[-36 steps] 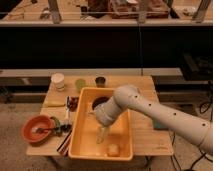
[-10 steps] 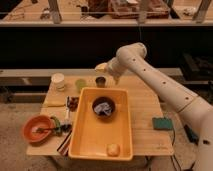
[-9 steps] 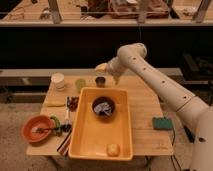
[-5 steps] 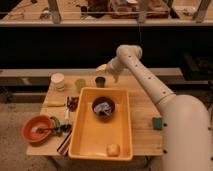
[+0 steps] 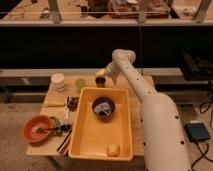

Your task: Stack cups on top of each other

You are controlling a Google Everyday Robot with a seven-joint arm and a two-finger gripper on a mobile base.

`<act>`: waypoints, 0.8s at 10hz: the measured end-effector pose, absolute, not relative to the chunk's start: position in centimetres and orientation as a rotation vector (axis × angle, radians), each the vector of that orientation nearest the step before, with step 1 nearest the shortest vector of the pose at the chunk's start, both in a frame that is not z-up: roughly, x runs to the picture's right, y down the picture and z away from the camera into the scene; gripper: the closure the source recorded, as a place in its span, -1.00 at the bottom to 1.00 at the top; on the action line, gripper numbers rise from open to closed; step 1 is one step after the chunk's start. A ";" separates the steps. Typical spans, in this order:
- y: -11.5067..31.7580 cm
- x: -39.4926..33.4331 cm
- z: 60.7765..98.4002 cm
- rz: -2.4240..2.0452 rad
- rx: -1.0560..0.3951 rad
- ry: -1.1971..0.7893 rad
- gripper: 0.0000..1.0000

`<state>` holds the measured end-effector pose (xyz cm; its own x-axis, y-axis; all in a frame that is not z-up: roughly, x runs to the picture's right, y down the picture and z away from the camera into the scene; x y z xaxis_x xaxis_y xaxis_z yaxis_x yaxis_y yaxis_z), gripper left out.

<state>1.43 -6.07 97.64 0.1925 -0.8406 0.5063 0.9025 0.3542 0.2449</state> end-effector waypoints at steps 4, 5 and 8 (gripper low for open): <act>-4.5 2.2 98.3 -1.211 -0.171 -0.629 -0.60; -4.4 2.4 98.4 -1.206 -0.178 -0.628 -0.57; -3.9 2.6 98.6 -1.201 -0.197 -0.630 -0.13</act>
